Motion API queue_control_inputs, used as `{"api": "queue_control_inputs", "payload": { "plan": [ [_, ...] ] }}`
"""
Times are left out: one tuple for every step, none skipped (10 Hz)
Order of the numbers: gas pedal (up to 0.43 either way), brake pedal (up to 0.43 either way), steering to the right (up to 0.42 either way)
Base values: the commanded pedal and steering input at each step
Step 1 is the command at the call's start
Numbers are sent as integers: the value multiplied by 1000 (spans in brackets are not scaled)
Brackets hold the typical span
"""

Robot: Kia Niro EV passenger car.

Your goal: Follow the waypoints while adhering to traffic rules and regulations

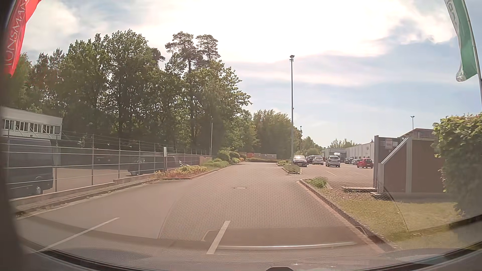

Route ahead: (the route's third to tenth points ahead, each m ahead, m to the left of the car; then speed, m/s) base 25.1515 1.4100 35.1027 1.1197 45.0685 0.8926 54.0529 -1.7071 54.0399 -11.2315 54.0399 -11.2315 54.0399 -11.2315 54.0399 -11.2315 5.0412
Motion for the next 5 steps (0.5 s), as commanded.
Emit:
{"api": "queue_control_inputs", "payload": {
  "plan": [
    [138,0,-8],
    [138,0,-8],
    [138,0,-8],
    [130,0,-8],
    [130,0,-8]
  ]
}}
